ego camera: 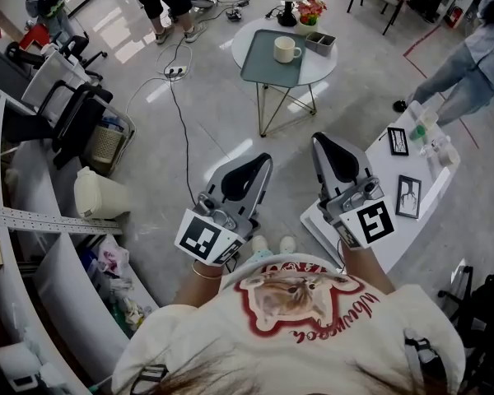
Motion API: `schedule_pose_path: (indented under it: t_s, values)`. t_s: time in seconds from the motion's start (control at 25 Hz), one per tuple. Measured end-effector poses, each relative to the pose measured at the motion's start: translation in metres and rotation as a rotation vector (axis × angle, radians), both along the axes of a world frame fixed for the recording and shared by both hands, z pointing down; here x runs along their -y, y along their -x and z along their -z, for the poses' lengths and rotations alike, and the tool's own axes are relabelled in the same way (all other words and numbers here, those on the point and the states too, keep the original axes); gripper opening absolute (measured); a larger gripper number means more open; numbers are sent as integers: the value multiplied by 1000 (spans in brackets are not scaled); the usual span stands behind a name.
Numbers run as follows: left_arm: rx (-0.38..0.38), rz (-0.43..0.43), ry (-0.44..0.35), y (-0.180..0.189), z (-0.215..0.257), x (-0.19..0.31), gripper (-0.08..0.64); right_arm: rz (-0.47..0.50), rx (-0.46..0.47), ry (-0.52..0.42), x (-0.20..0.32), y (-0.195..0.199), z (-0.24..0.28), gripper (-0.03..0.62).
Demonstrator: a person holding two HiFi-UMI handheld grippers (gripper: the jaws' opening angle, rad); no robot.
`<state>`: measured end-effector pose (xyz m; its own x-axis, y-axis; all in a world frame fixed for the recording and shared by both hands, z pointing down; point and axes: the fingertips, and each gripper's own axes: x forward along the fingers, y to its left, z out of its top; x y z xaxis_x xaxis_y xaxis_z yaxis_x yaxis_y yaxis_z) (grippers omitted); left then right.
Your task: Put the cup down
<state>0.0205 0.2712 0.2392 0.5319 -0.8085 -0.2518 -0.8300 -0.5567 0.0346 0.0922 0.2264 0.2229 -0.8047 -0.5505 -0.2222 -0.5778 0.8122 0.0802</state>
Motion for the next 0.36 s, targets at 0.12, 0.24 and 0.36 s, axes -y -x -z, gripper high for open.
schedule_pose_path:
  t_s: [0.12, 0.24, 0.36]
  values:
    - [2, 5, -7, 2, 3, -2, 14, 9, 7, -6, -3, 4, 4, 29]
    - [2, 9, -10, 3, 4, -3, 14, 7, 1, -9, -4, 3, 2, 29]
    - [3, 11, -9, 4, 3, -4, 14, 4, -5, -10, -4, 3, 0, 28]
